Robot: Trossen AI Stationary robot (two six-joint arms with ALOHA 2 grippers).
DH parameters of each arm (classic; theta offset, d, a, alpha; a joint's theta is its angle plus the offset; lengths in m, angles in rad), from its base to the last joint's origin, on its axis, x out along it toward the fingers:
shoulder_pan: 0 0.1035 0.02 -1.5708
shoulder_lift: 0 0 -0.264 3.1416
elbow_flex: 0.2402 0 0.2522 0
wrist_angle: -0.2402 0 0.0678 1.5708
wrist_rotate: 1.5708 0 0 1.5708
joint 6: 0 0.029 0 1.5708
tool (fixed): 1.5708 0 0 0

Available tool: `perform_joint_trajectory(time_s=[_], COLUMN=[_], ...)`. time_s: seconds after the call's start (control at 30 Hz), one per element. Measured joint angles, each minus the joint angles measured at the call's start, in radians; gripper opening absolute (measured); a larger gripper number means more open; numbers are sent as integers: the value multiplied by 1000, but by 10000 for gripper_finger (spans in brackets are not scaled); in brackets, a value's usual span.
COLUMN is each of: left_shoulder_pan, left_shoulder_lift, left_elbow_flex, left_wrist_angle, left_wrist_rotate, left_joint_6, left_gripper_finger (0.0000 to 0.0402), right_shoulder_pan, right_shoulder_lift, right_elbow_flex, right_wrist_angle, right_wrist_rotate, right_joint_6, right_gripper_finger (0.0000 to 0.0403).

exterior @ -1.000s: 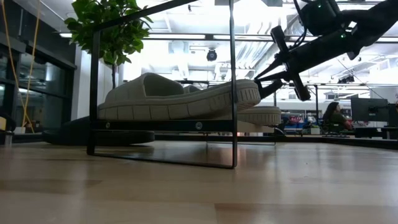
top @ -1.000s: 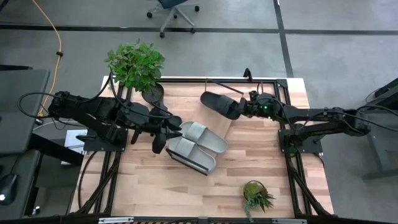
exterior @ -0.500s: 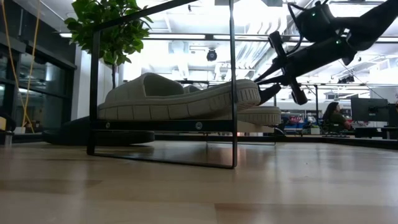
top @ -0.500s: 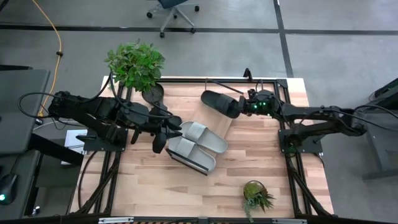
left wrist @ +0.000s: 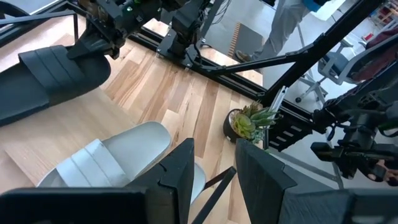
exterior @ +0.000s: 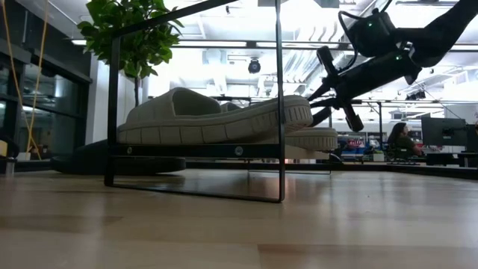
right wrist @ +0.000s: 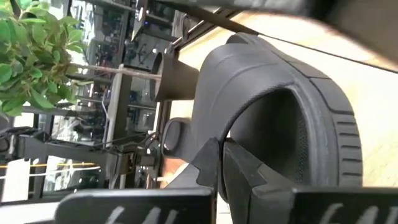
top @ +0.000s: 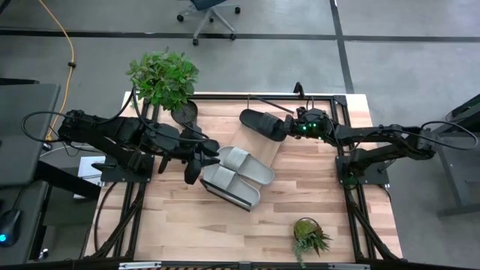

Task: Pick and place slides into the shelf
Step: Put the bottom black slide on the shelf

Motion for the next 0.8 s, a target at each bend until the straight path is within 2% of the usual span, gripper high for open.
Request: perform_joint_trajectory(time_s=[0.8], left_shoulder_pan=[0], left_shoulder_lift=[0], left_elbow_flex=[0], left_wrist_angle=[-1], left_wrist_rotate=[0], left_joint_6=[2], left_gripper_finger=[108], right_shoulder_pan=[-2], right_shoulder_lift=[0], right_elbow_flex=[0], right_wrist_angle=[-116], right_wrist_rotate=[108], right_joint_6=[-17], right_gripper_finger=[0])
